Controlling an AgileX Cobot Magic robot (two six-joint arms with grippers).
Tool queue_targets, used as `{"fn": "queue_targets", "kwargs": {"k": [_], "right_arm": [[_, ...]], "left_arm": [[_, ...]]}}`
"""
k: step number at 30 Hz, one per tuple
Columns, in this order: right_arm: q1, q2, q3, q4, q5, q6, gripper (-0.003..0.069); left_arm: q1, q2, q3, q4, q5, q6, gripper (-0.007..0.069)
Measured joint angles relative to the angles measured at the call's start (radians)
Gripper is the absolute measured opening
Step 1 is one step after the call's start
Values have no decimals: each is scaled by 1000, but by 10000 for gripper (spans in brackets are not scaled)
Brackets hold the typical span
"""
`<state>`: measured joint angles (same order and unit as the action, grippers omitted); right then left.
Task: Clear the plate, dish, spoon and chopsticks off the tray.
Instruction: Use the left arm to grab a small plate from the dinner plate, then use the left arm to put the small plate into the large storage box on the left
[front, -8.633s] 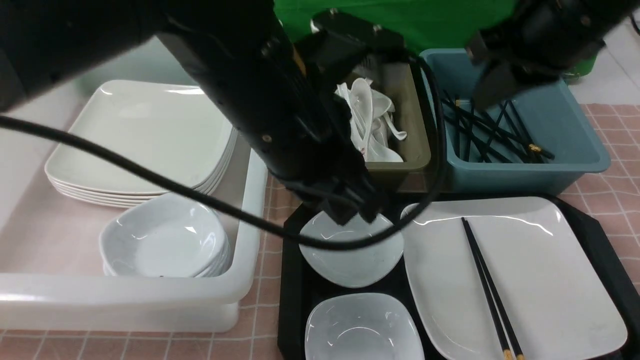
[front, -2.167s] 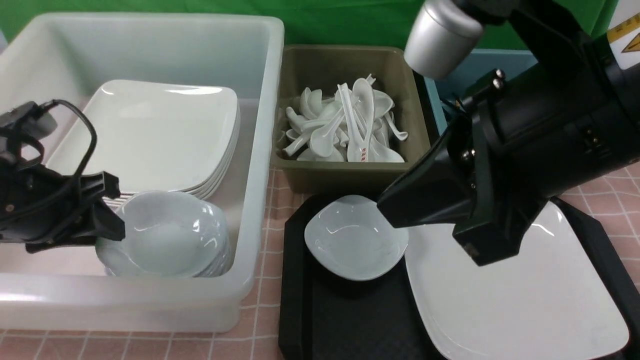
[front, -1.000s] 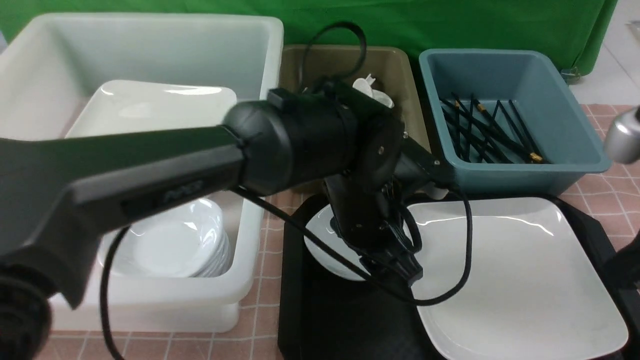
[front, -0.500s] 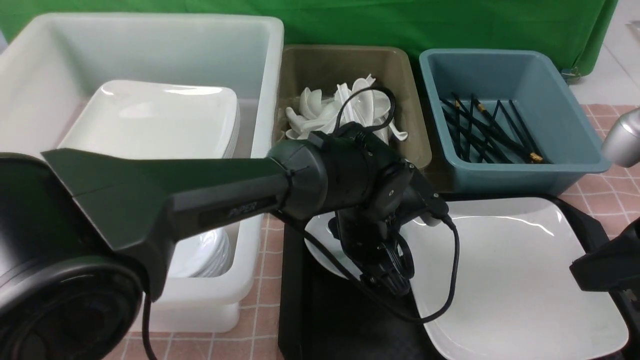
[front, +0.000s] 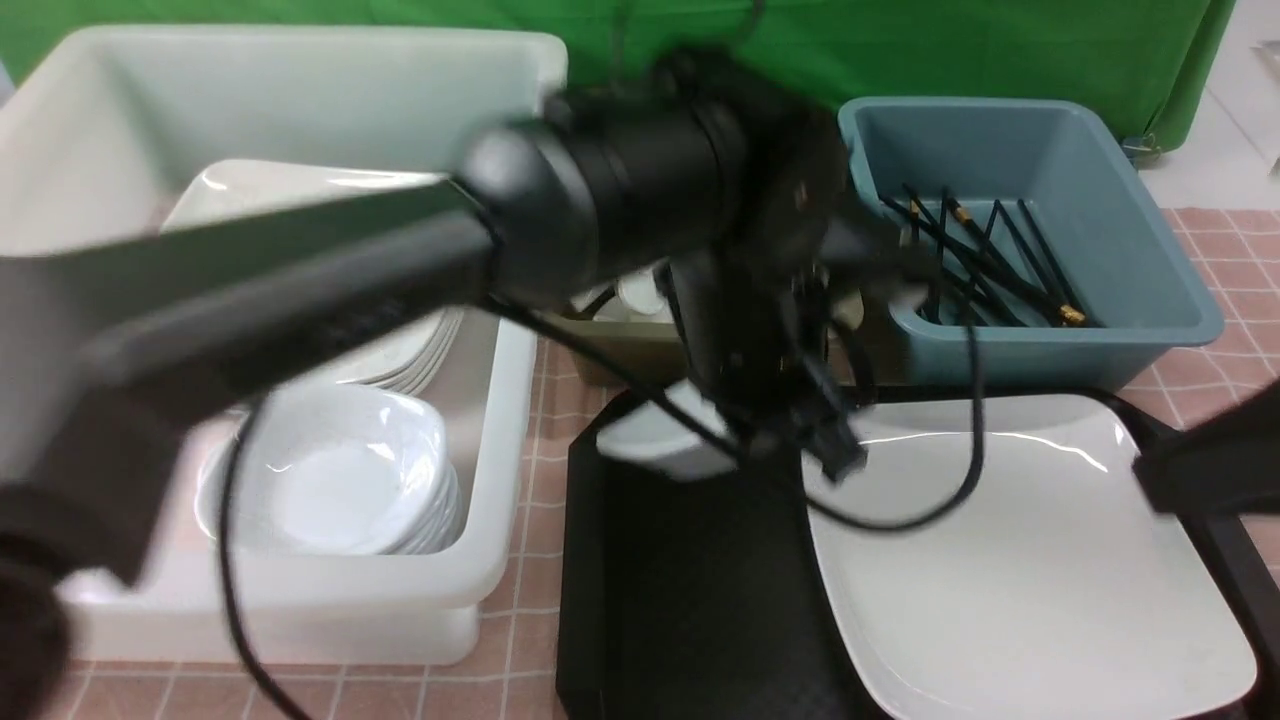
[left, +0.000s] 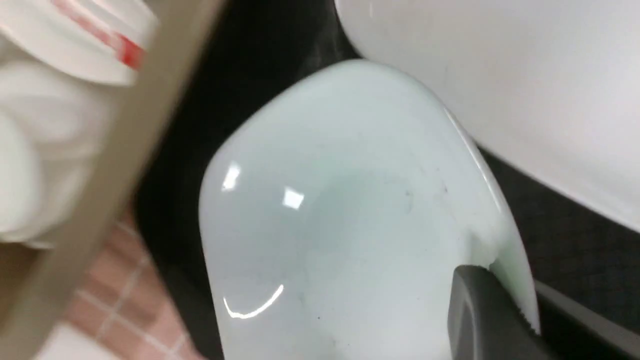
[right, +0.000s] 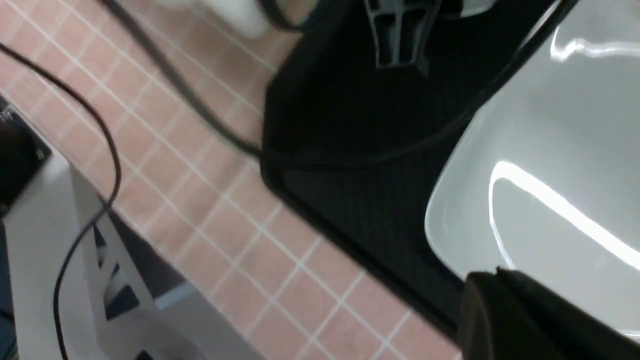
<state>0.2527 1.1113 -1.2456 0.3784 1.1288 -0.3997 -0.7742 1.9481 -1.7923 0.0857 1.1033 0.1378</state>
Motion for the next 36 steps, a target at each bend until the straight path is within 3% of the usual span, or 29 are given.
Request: {"fn": "queue_targets", "kwargs": {"k": [9,13,20,28,34,36], "right_arm": [[18,39,-190,121,1,-31,30],[136,168,-318,126,3,-32,30],[326,365,-496,4,3,2,30],[400,454,-573,-24,3,31,30],[400,454,-581,-34,4,54,30],[400,454,-581,-53,4,55,30]], "left_arm": [[175,-325,-21,31,100,-45,7],[275,-451,115,49,113,-92,7],[304,-487,416,71,59,-128,7],[304,-487,624,168,-154,-214,7],[304,-473,672,180,-170,-253,92],[304,-472,671,186,-169,-258,200]]}}
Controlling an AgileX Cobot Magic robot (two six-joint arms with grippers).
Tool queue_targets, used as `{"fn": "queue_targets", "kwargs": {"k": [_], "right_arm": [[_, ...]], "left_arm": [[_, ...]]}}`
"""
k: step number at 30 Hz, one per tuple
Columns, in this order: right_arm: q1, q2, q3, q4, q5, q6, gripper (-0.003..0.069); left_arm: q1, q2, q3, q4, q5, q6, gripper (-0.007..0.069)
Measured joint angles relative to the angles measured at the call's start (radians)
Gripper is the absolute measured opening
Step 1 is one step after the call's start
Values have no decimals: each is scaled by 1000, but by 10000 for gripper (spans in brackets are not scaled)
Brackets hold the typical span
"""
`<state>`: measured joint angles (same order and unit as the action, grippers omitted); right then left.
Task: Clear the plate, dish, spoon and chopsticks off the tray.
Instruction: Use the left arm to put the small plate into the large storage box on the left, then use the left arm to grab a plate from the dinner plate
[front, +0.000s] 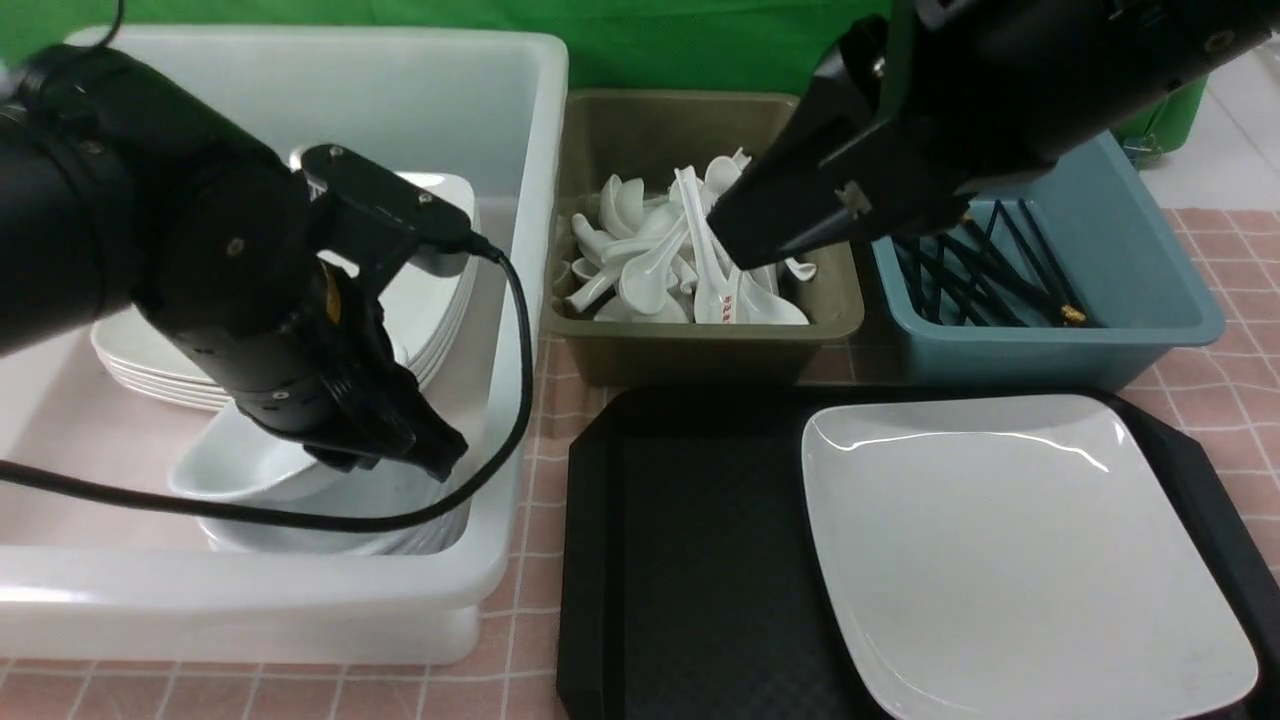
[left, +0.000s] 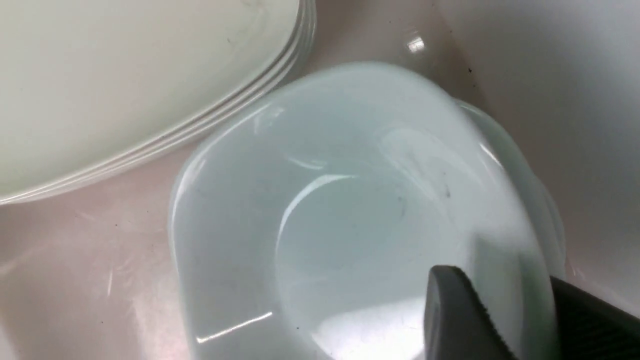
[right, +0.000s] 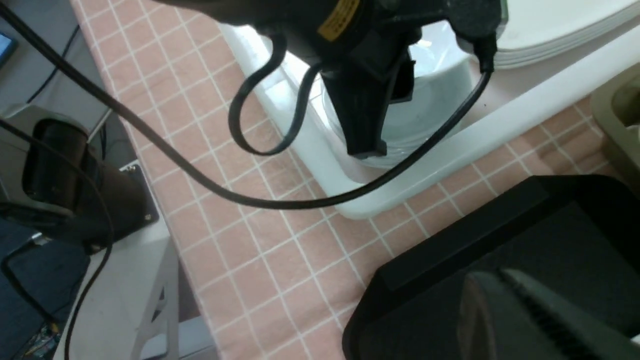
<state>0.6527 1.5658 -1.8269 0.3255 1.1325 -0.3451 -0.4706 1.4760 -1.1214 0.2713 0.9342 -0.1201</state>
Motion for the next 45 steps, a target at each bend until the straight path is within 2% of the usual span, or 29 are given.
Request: {"fn": "queue_targets", "kwargs": {"k": [5,7,11,14,16,17,18,20,21,24,27,30,32,34,35,38,42,45], "right_arm": [[-13,-18,0,-124,0,39,30],[-39,-40,0,-187,0,49,30],[-96,-87,3,-243,0,53,30],[-211,-169,45,-258,1,54,30],[-292,-226,103,-260,1,53,30],[-300,-232,110,-260,1,53,30],[-368,-280,176,-262,1,52,30],[-418,-315,231,-266,1,52,30],[-478,-367,309,-269,1,45,30],[-560,-444,446,-273,0,35,30],[-602,-510,536,-274,-2,25,30],[-609,-564,592,-258,-2,23,30],[-609,-587,605,-229,-3,19,30],[-609,-592,608,-216,-3,10,30],[-609,-595,608,-207,-3,-2,30],[-609,-595,608,-202,-4,-11,30],[-609,-595,608,-195,-6,-15,30],[-609,-595,608,-171,-7,-28,30]], "left_arm": [[0,-16,-88,-40,113,-11,425],[-4,-22,-169,-69,156,-12,479],[-27,-22,-266,-122,158,-15,486],[-84,12,-380,-248,102,-28,354],[-122,70,-451,-329,88,-21,204],[-125,76,-451,-336,88,-19,188],[-156,144,-518,-385,93,-9,82],[-177,201,-563,-401,98,-8,39],[-205,293,-621,-414,107,-8,11],[-224,433,-713,-418,112,-9,17],[-227,546,-782,-412,112,-27,66],[-227,642,-819,-377,103,-41,166],[-225,705,-827,-356,57,-42,272],[-225,724,-827,-355,33,-42,315],[-224,750,-827,-355,-2,-42,372],[-224,793,-827,-355,-47,-43,470],[-224,836,-827,-355,-75,-44,531],[-224,856,-828,-370,-98,-44,533]]}}
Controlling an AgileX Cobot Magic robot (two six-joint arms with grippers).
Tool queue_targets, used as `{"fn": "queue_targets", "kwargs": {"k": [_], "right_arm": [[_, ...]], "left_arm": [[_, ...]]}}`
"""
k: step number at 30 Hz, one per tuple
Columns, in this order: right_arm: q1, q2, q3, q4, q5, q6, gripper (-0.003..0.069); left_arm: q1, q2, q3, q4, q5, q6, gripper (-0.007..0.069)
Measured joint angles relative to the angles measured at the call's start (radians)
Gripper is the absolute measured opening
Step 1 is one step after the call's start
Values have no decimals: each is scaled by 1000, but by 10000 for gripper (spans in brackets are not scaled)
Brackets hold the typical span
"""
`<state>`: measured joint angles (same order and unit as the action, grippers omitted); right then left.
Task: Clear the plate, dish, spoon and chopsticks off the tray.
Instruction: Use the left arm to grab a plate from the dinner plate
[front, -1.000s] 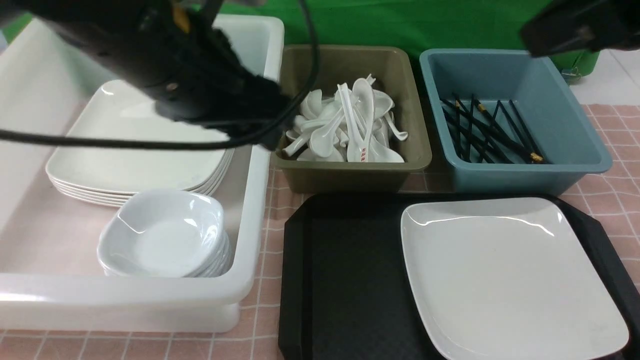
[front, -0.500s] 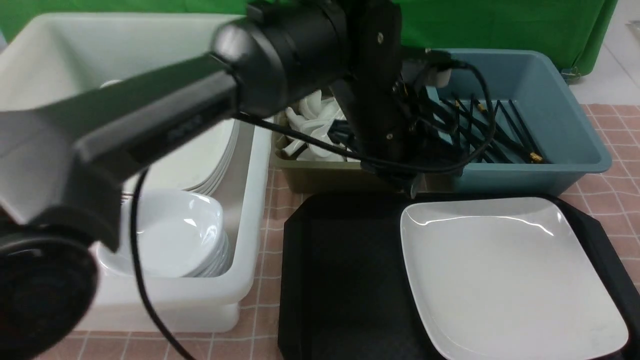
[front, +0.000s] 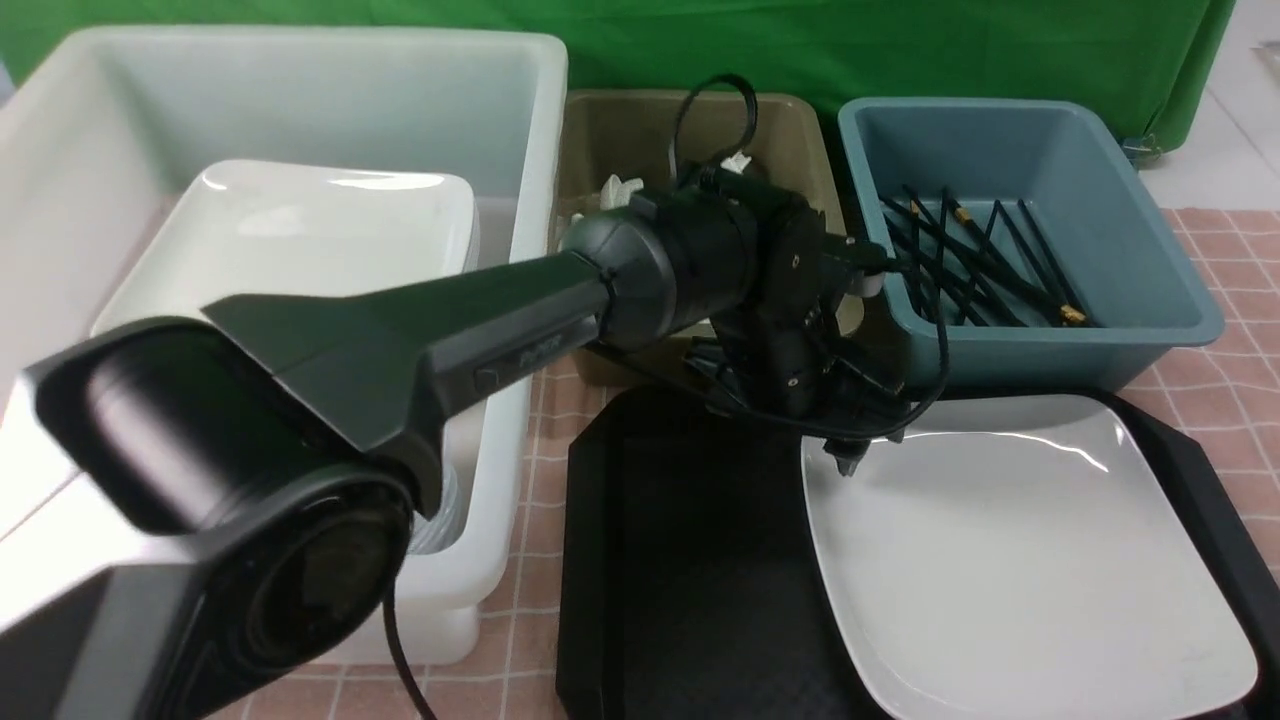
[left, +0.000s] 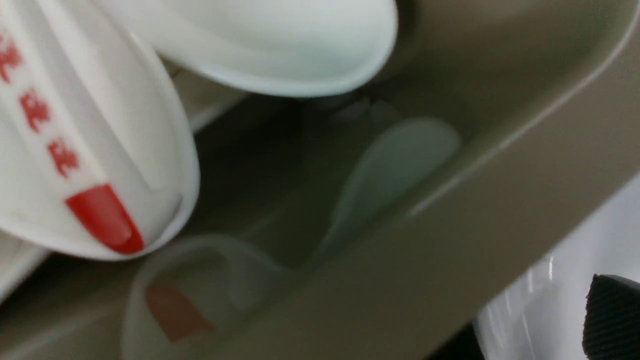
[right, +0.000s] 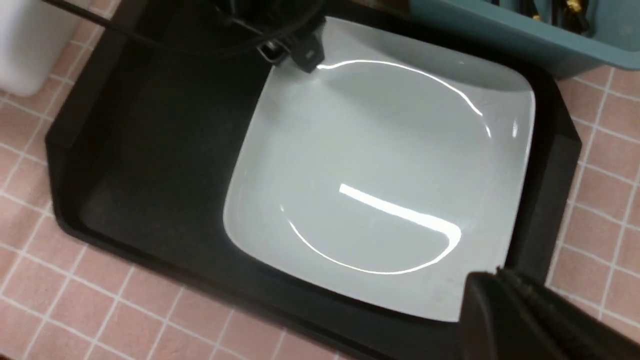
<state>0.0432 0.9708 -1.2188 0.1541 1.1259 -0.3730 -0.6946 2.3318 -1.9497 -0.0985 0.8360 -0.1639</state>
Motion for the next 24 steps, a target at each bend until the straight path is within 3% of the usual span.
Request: {"fn": "queue_targets", "kwargs": {"k": [8,14,24], "right_arm": [[0,0,0,27,-28,-45,30],[0,0,0,28,-29,-55,30],[0,0,0,32,-30,-57,30]], "left_arm": [[1,27,-5,-70,-49,2,444],[3,34,-10,-97,-51,11,176],[3,-86,-8,-100,78,38,82]]}}
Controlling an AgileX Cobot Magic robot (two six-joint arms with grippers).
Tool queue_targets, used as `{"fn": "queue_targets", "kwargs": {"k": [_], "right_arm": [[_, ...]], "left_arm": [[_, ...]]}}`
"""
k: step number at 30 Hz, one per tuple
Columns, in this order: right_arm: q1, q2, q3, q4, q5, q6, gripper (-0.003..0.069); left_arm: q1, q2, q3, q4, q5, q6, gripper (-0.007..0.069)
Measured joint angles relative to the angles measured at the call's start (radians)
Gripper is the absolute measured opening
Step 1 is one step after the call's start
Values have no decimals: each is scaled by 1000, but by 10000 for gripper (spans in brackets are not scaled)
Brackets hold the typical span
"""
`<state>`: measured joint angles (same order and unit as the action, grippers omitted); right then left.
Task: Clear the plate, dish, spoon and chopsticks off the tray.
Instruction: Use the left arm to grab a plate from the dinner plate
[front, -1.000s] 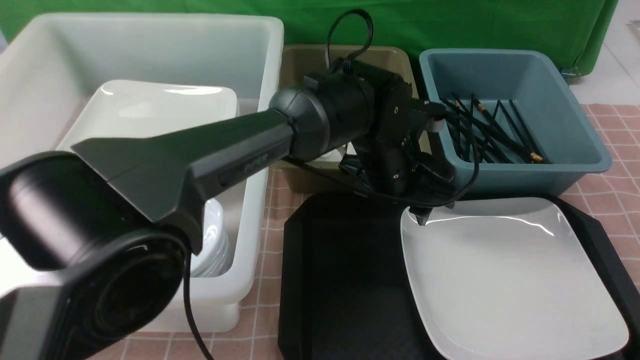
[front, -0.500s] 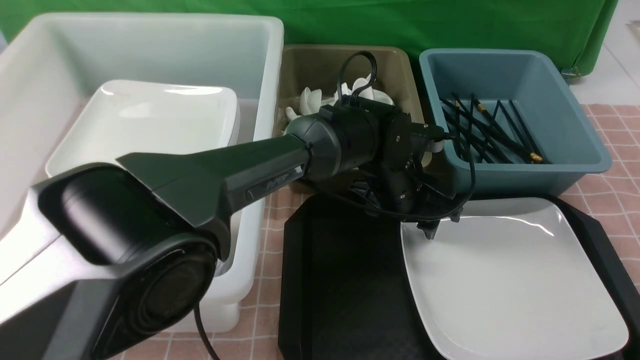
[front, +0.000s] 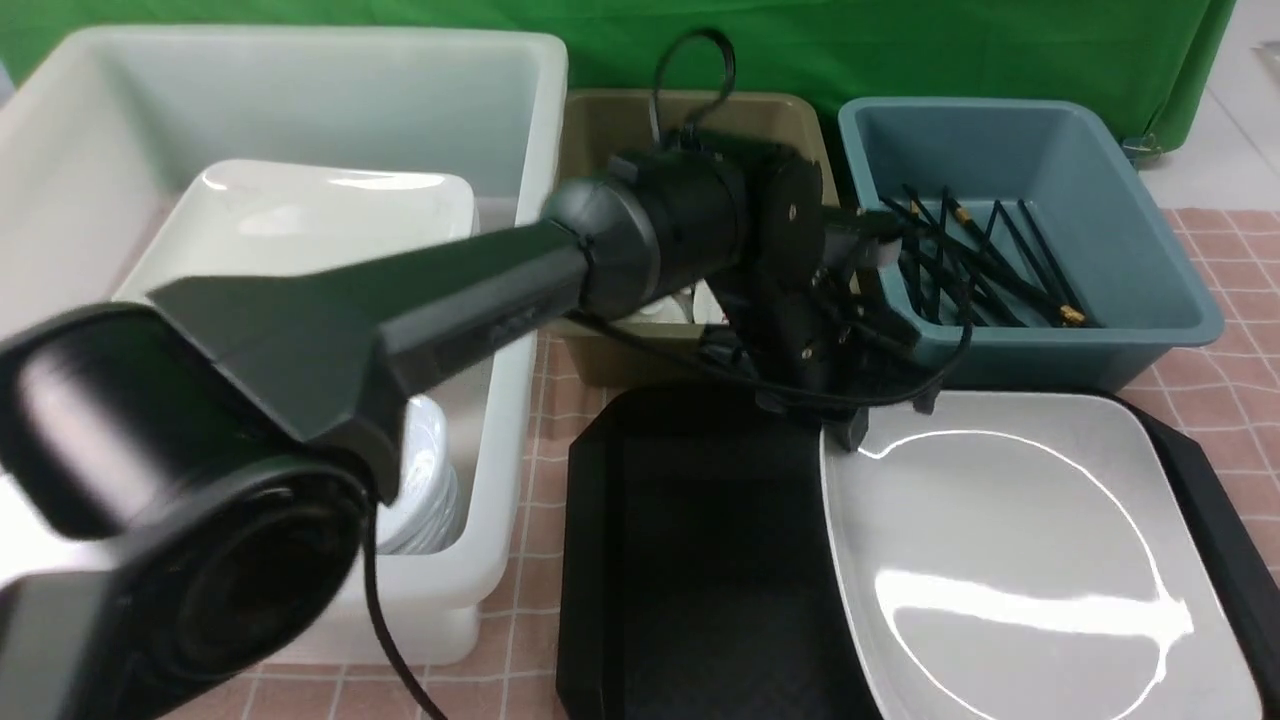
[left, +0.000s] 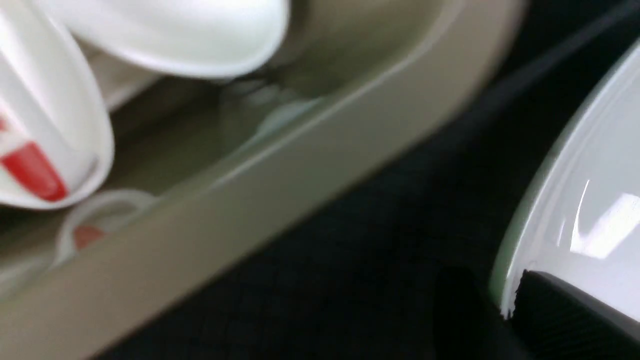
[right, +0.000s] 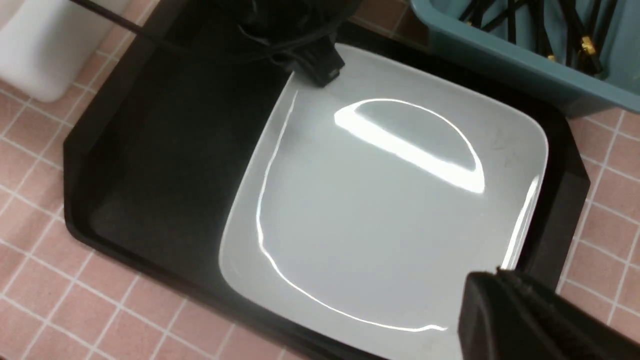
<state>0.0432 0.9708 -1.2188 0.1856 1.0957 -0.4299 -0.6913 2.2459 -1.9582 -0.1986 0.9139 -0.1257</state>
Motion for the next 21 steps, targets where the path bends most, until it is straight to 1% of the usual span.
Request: {"fn": "queue_targets", "kwargs": {"k": [1,3,7,16,21], "right_arm": [[0,0,0,7,1,0,30],[0,0,-7,20,4,0,30],[0,0,-49,60,4,-1,30],[0,0,-79,117,6,-2,30],[0,0,-80,200,7,-49,30]], "left_arm": [[0,-44,0,0,17,23,57],[-1,-105,0,14,42,51,34],[-1,-209,0,45,80,90,12],[-1,-344,3,90,124,120,9],[4,-433,5,99,127,126,13]]}}
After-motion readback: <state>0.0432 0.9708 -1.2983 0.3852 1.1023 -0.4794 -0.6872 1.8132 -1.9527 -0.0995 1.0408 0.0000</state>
